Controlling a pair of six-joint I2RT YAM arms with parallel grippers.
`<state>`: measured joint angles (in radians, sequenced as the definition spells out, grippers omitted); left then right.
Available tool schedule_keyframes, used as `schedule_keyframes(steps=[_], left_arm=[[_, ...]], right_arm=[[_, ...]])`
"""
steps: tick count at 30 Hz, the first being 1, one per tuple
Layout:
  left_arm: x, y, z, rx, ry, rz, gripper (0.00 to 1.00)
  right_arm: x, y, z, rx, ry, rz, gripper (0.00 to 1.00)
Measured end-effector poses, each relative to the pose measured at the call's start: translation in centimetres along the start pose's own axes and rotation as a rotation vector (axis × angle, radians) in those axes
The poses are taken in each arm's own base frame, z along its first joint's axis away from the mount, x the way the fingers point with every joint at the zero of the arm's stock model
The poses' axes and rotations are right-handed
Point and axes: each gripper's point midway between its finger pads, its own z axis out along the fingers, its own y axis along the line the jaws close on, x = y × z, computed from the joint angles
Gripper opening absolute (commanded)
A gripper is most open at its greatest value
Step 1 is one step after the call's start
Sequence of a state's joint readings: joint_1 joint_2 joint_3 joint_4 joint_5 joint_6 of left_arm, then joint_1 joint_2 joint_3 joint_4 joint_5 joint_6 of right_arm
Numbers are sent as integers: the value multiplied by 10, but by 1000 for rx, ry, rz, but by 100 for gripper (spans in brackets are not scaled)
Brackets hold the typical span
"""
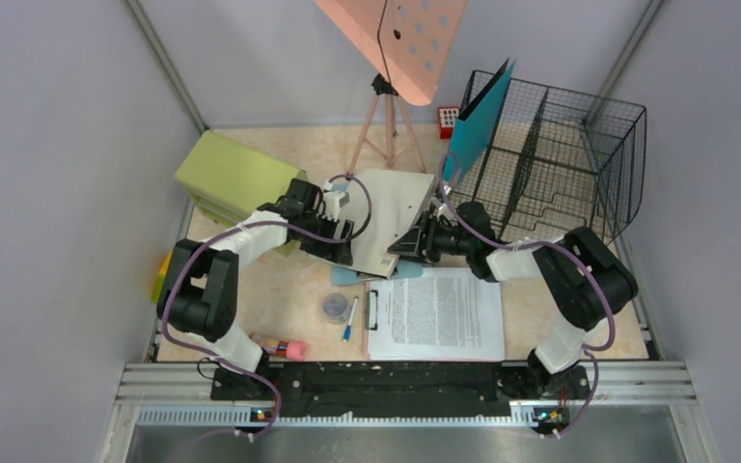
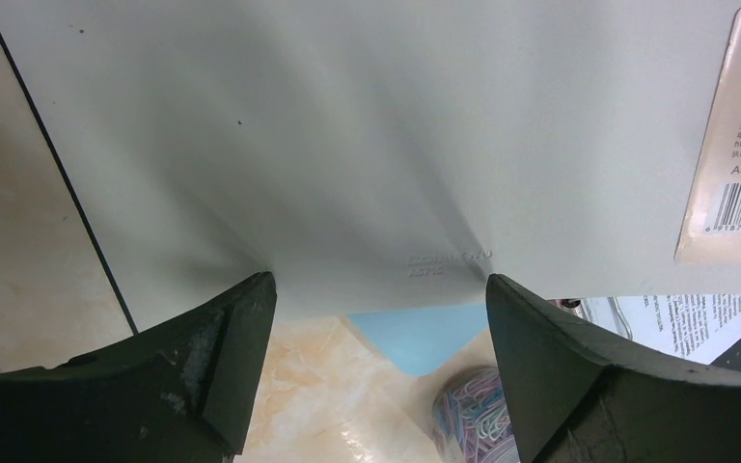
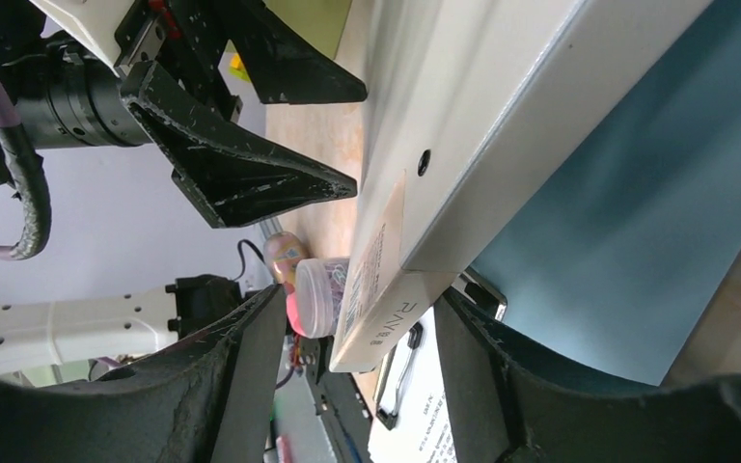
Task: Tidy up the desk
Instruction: Pick up the folder from the folder.
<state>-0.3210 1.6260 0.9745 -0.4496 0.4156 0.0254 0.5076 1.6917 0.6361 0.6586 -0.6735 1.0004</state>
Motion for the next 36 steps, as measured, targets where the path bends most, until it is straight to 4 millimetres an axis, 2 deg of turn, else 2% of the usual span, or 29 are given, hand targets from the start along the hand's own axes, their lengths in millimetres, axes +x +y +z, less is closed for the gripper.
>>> schedule_keyframes(steps=[6, 9, 16, 19, 24, 28, 32, 36], left_arm=[[0, 0, 0, 4, -1, 6, 85], [-1, 0, -1, 8, -3, 7, 85], [-2, -1, -3, 15, -10, 15, 85], [-1, -3, -3, 24, -6, 16, 86], [3, -7, -7, 39, 7, 22, 89], [3, -11, -15, 41, 25, 41, 94], [-5, -15, -27, 40, 22, 70, 97], [-23, -22, -46, 35, -11, 109, 99]], right_arm=[[-3, -1, 7, 23, -10, -9, 50], [-8, 0, 16, 31, -15, -25, 43], [-13, -4, 22, 68, -20, -11, 10], [-12, -6, 22, 85, -12, 8, 0], [-12, -2, 19, 84, -9, -4, 0], [-18, 13, 13, 53, -21, -16, 0], [-26, 29, 5, 19, -44, -33, 0], [-33, 37, 1, 6, -54, -38, 0]])
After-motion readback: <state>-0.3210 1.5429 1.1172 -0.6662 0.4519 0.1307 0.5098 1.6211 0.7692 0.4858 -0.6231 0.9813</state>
